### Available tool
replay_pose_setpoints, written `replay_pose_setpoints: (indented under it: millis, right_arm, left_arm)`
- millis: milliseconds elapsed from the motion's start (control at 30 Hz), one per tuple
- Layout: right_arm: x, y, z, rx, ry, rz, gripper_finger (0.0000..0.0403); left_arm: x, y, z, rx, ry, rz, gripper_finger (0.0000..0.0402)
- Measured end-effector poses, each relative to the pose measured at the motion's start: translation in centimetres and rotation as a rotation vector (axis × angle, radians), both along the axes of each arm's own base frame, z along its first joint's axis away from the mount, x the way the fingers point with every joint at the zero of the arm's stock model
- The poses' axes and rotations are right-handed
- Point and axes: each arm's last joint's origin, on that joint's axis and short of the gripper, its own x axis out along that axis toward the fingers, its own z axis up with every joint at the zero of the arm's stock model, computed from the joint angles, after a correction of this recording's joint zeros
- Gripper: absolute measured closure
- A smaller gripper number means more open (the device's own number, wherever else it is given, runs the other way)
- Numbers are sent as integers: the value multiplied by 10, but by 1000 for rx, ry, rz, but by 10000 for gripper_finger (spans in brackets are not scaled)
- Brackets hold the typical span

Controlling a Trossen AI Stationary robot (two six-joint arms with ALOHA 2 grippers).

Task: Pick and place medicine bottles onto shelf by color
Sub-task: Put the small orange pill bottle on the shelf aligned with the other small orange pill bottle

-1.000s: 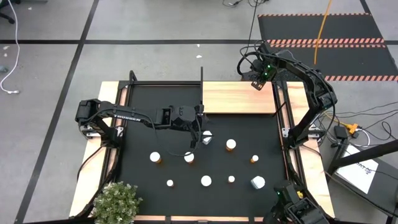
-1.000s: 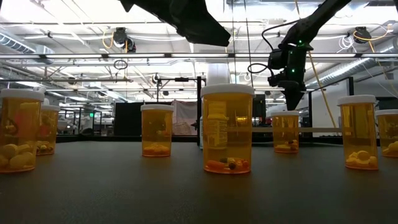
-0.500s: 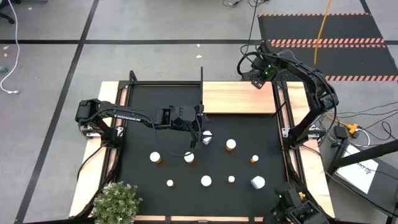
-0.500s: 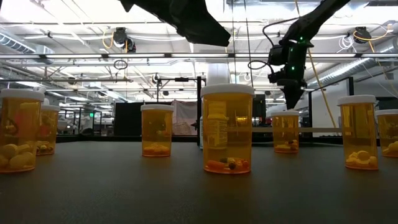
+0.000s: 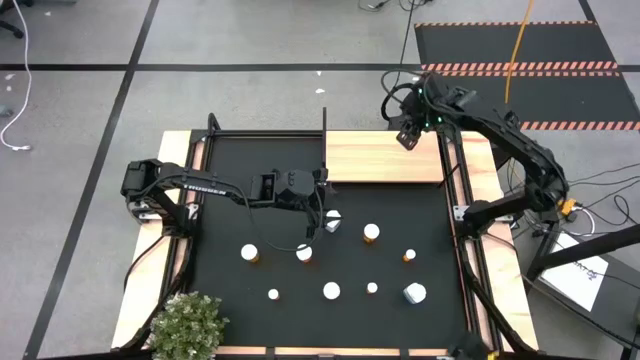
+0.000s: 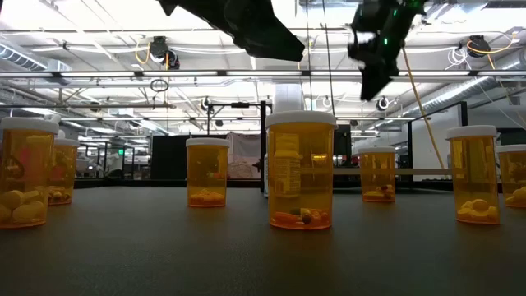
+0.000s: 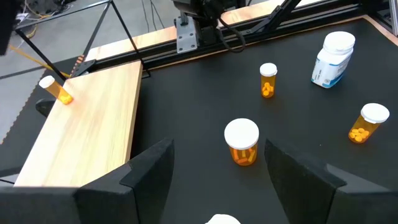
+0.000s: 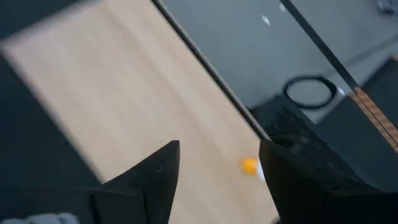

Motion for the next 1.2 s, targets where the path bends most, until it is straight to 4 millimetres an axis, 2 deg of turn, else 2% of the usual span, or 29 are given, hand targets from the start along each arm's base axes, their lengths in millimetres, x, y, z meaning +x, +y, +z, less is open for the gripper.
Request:
replay_pose_setpoints:
  millis: [233, 567, 767, 933, 1200]
  right_arm:
    - [22, 67, 21, -10, -104, 95, 190]
    - [47, 151, 21, 66, -135, 215, 190]
    - [50, 202, 0, 88, -114, 263, 190]
    - [44, 241, -27, 171, -94, 259, 190]
    - [17, 293, -65, 239, -13, 305, 190]
  left_arm:
    - [-7, 0, -2, -1, 75, 1, 153]
    - [-51, -14, 38, -41, 107, -6, 153]
    - [-77, -32, 42, -98, 234, -19, 153]
    - [-85, -53, 37, -131, 314, -47, 153]
    - [-95, -88, 30, -146, 330, 6, 153]
